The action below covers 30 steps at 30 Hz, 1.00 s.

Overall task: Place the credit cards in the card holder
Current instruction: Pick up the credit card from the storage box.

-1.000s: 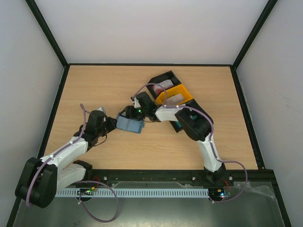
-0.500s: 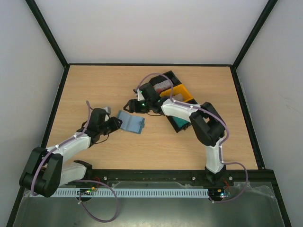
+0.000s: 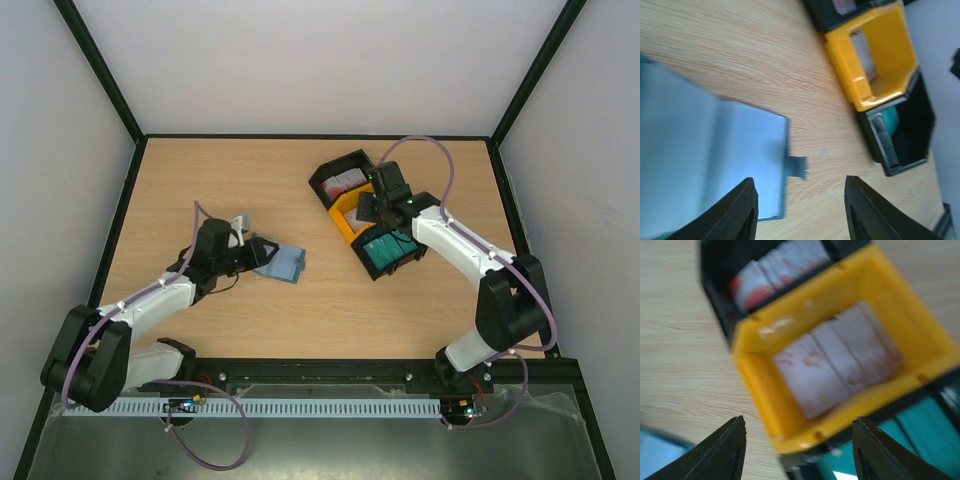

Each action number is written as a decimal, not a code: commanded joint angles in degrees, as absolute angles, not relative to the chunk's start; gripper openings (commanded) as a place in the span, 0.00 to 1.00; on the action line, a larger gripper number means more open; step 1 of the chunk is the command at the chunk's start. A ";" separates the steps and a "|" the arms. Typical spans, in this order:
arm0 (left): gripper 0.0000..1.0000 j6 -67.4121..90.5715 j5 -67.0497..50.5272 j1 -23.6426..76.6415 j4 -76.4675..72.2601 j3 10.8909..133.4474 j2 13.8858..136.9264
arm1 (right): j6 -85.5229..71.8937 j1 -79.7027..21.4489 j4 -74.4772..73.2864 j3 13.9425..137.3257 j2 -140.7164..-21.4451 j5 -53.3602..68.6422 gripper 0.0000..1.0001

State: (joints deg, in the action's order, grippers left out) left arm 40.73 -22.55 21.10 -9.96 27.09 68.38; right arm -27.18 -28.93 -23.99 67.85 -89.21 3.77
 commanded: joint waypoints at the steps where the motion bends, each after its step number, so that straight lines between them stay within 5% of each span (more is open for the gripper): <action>1: 0.50 41.85 -25.11 25.54 -15.23 30.60 71.80 | -24.50 -26.96 -33.45 64.36 -88.18 -4.21 0.56; 8: 0.51 43.23 -25.86 34.77 -21.52 37.18 83.29 | -22.09 -26.46 -33.68 63.50 -93.62 -3.32 0.55; 14: 0.40 41.11 -25.80 41.59 -20.75 46.49 95.39 | -20.85 -26.46 -33.37 65.38 -98.48 -4.13 0.56; 18: 0.35 41.44 -25.32 43.25 -19.53 50.32 100.98 | -19.59 -26.46 -33.18 64.77 -99.33 -1.76 0.46; 30: 0.25 43.38 -23.46 44.01 -16.96 57.71 109.88 | -19.69 -26.37 -31.98 62.32 -101.50 2.02 0.52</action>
State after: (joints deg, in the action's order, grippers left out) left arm 42.72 -24.05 43.51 -17.56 55.77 107.94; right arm -19.88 -26.50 -31.44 63.00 -100.51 -0.64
